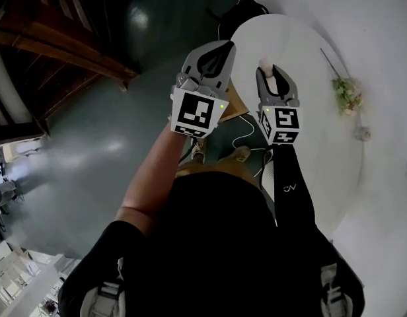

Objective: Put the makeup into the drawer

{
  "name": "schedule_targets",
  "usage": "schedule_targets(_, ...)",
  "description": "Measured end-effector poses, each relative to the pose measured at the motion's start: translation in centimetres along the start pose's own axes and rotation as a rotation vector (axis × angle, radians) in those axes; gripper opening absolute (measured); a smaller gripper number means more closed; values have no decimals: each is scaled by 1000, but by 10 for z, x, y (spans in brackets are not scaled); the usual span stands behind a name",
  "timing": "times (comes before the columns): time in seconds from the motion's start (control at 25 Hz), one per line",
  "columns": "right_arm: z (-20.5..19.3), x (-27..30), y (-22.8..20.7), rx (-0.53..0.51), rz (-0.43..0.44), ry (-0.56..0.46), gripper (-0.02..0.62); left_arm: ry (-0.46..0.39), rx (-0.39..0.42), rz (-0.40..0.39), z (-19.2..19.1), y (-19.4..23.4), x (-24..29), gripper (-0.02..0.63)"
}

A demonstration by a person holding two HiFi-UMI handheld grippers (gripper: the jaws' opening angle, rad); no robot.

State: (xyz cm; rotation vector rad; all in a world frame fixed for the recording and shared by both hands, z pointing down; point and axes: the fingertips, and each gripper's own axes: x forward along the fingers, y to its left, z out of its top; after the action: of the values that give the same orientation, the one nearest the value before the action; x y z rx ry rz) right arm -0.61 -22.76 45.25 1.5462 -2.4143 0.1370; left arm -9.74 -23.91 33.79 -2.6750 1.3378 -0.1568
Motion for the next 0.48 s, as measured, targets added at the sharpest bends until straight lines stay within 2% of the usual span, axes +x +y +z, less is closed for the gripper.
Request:
schedule_targets(0.32,-115,44,70,45,186,325,130,37,-22,40,-24,29,-14,6)
schedule_targets(0.48,-161,47,88,98,221,459,136,50,-27,51,-31,40,-19,6)
